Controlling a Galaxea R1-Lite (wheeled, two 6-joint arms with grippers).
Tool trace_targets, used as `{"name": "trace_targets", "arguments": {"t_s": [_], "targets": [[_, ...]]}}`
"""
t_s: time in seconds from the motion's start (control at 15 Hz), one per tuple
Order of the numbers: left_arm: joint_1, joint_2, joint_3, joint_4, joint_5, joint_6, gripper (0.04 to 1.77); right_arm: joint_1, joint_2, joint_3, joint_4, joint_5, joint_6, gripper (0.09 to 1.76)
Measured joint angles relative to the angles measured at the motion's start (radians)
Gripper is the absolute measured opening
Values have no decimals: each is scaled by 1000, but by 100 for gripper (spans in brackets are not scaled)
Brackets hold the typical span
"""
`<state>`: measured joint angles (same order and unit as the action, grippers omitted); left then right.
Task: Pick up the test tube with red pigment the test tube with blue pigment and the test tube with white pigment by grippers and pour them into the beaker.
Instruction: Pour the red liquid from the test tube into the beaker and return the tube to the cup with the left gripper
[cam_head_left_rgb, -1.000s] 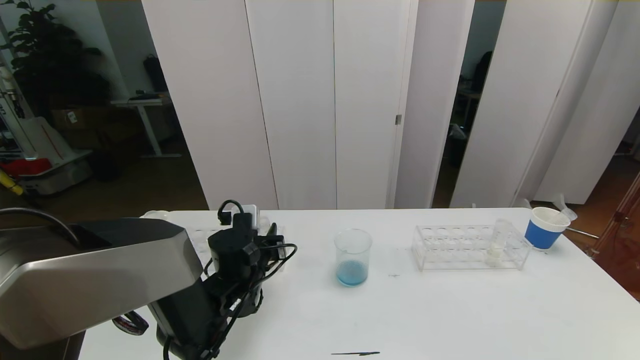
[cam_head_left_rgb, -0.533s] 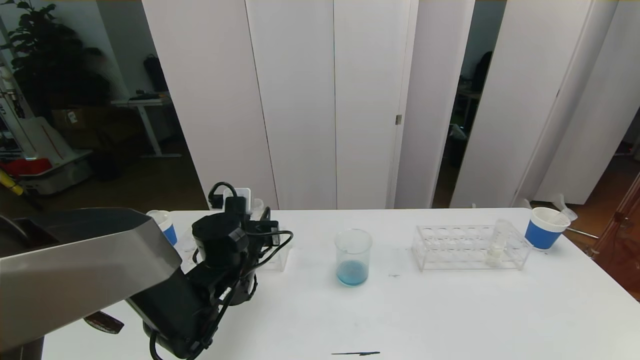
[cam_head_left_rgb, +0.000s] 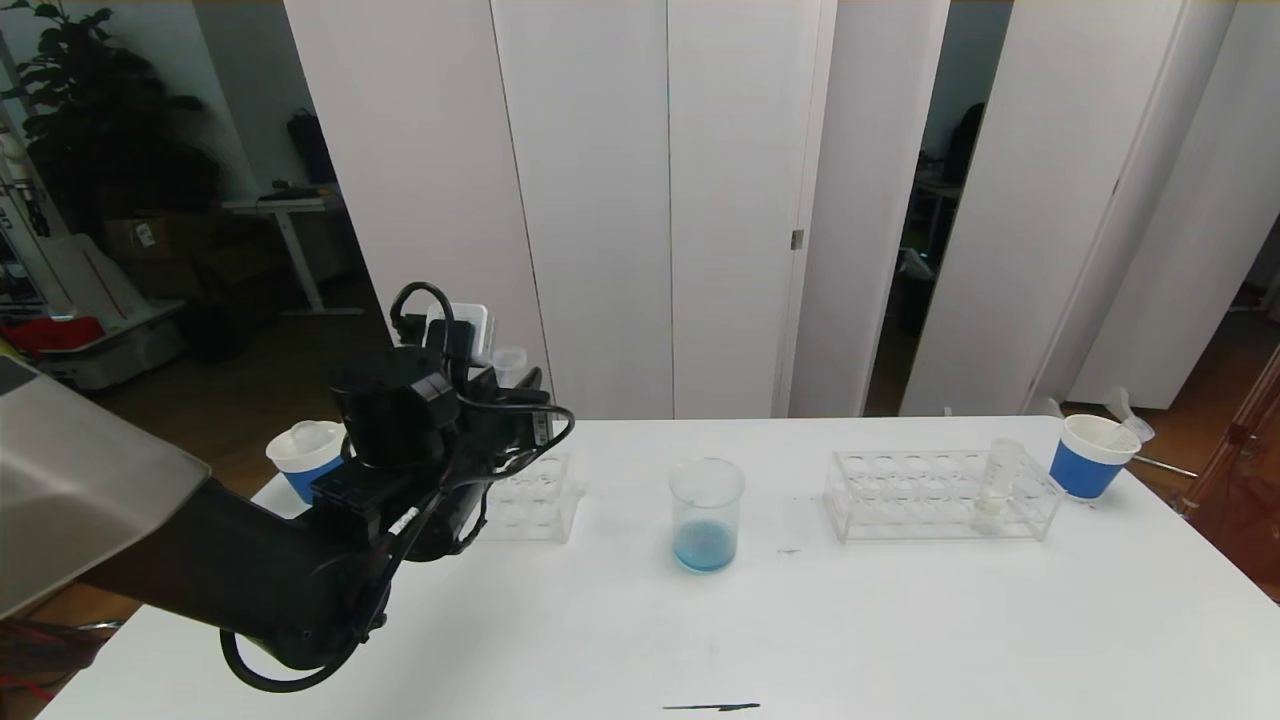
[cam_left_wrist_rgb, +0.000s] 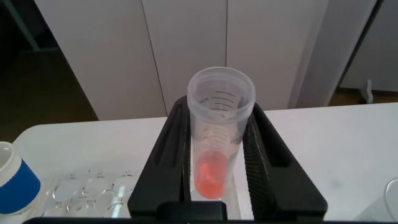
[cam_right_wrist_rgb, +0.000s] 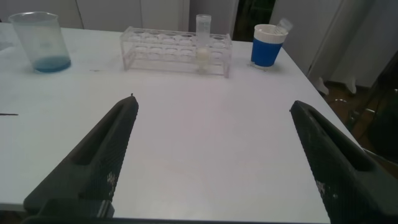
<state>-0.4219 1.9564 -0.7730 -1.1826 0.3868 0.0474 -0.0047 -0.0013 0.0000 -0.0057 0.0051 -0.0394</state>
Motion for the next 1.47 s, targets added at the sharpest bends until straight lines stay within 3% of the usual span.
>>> {"name": "trace_targets", "arguments": {"t_s": [0.27, 0.4, 0.67, 0.87, 1.07, 1.27, 1.47], "targets": [[16, -119, -125, 247, -131, 0, 58, 0, 0, 0, 0, 0, 0, 175], [37, -161, -191, 331, -300, -1, 58, 0, 0, 0, 0, 1, 0, 175], [96, -190, -243, 356, -720, 0, 58, 0, 0, 0, 0, 0, 0, 175], [114, -151, -278, 355, -786, 37, 58, 0, 0, 0, 0, 0, 0, 175], [106, -79, -310, 350, -838, 163, 58, 0, 0, 0, 0, 0, 0, 175], [75, 15, -334, 307, -852, 297, 58, 0, 0, 0, 0, 0, 0, 175], [10, 107, -370, 208, -890, 359, 58, 0, 0, 0, 0, 1, 0, 175]]}}
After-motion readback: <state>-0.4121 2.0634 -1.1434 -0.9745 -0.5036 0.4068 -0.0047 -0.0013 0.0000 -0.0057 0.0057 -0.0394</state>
